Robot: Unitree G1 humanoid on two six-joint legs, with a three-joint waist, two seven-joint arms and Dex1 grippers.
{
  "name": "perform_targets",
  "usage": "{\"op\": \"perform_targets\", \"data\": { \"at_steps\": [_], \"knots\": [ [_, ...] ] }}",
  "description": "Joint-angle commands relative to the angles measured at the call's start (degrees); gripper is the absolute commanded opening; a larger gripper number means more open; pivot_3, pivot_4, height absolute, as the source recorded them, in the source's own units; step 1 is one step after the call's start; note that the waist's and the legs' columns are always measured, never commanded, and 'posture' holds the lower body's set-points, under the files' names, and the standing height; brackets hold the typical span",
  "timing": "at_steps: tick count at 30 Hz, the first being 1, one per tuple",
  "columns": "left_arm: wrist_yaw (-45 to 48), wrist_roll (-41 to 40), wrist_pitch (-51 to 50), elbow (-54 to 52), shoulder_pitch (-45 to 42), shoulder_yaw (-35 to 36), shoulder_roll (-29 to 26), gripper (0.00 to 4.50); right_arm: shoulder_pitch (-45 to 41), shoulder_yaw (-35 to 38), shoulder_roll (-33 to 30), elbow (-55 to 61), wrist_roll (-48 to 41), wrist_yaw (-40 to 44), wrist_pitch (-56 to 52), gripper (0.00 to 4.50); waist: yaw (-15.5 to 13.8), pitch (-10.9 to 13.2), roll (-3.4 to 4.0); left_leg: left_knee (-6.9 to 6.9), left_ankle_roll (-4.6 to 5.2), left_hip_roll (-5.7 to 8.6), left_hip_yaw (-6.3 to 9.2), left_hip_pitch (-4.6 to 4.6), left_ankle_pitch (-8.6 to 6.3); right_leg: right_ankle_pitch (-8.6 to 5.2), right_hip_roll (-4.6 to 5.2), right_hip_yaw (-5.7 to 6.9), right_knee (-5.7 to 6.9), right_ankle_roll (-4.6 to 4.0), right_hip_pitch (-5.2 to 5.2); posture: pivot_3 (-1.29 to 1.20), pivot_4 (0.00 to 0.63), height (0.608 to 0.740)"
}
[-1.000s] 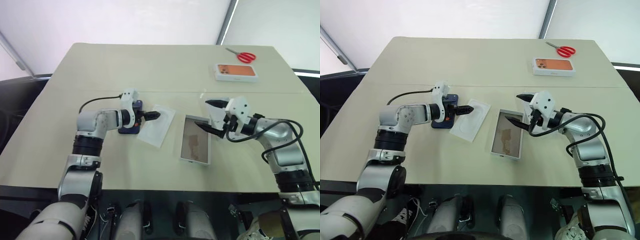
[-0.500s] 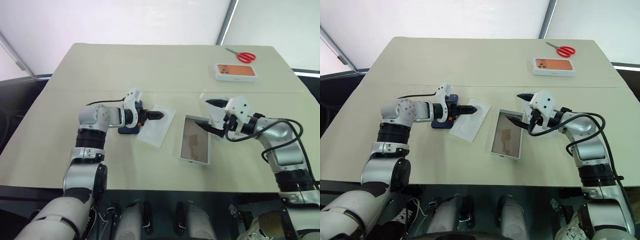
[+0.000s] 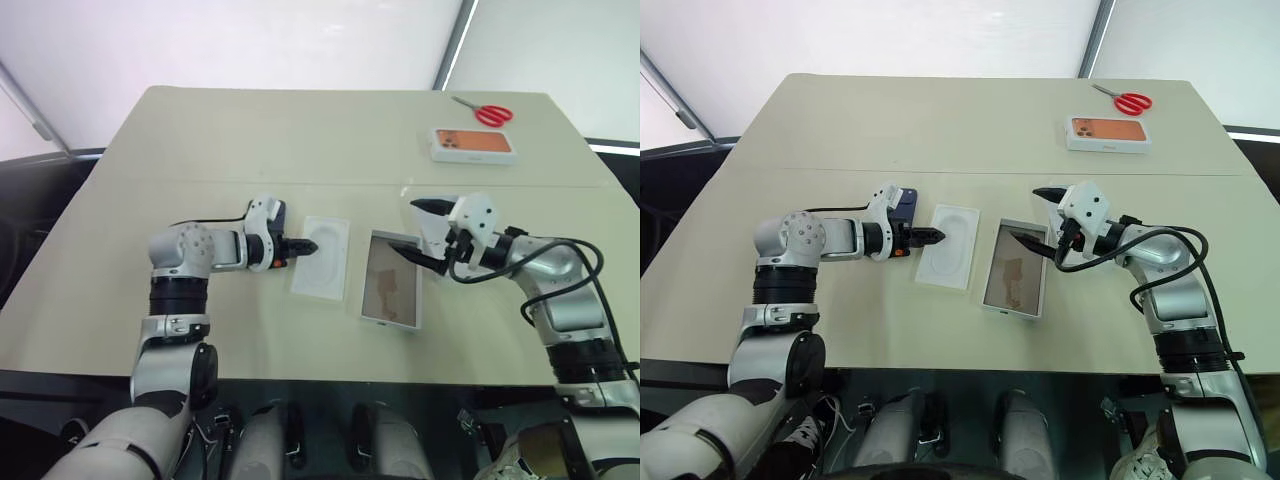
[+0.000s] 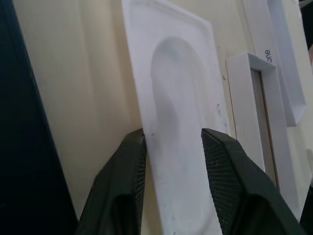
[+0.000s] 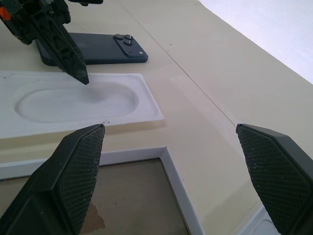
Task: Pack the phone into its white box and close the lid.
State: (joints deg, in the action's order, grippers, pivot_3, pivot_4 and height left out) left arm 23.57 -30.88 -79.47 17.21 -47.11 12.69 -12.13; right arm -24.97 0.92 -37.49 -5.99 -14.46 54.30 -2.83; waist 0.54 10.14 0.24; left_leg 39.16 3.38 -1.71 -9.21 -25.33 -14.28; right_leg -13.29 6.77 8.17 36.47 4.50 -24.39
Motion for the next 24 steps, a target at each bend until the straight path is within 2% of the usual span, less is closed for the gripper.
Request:
{"op": "perform_targets", "data": {
  "at_steps": [1,4,7,9,10,17,24],
  "knots": [
    [-0.33,-0.61,-0.69,-2.17,1.6,-0.2,0.11,2.19,-1.1,1.07,0.14,0.88,-0.23,-0.3,1.21,4.5,0.08,0.0,0.0,0.0,0.0,0.0,0.0,0.0,0.0,0.0,0.0,0.0,0.0,0.0,0.0,0.0,0.15,0.738],
    [-0.77,-1.08,-1.37,-3.08,2.65,0.46,0.56,2.19,-0.93,1.14,0.21,1.03,-0.13,-0.36,1.24,4.5,0.15,0.0,0.01,0.0,-0.01,-0.01,0.01,0.02,0.0,0.0,-0.01,-0.01,0.01,0.0,0.0,0.0,0.15,0.738],
    [-1.62,-1.22,-1.79,-3.77,3.55,0.74,1.03,1.27,-0.85,1.2,0.34,1.06,-0.17,-0.43,1.27,4.5,0.03,0.0,0.0,0.0,-0.01,-0.01,0.0,0.02,0.0,0.0,0.0,-0.01,0.01,0.0,0.0,0.0,0.15,0.738],
    [-1.91,-1.24,-1.65,-4.04,3.84,0.59,1.1,0.26,-0.81,1.15,0.41,1.03,-0.09,-0.43,1.34,4.5,0.03,0.0,0.0,0.0,-0.01,0.0,0.01,0.01,0.0,0.0,0.0,-0.01,0.01,0.0,0.0,0.0,0.15,0.738],
    [-2.05,-1.42,-1.78,-4.01,3.87,0.91,1.27,0.03,-0.8,1.13,0.43,1.04,-0.07,-0.43,1.35,4.5,0.02,-0.01,-0.01,0.0,-0.01,0.0,0.01,0.01,0.0,0.0,0.0,-0.01,0.01,0.0,0.0,0.0,0.15,0.738],
    [-2.63,-2.07,-1.98,-4.92,4.61,1.48,1.55,0.03,-0.85,1.27,0.16,0.9,-0.06,-0.21,1.41,4.5,0.1,-0.01,0.0,0.0,-0.01,-0.01,0.01,0.02,0.0,0.0,0.0,-0.01,0.02,0.0,0.01,0.0,0.15,0.738],
    [-4.22,-4.47,-2.18,-5.81,4.37,7.49,3.19,0.03,1.14,1.86,-0.91,3.82,-2.8,2.0,-2.26,4.5,0.06,-0.01,-0.01,0.0,-0.01,-0.01,0.02,0.02,0.0,0.0,0.01,-0.02,0.02,0.0,0.01,0.0,0.15,0.738]
  ]
}}
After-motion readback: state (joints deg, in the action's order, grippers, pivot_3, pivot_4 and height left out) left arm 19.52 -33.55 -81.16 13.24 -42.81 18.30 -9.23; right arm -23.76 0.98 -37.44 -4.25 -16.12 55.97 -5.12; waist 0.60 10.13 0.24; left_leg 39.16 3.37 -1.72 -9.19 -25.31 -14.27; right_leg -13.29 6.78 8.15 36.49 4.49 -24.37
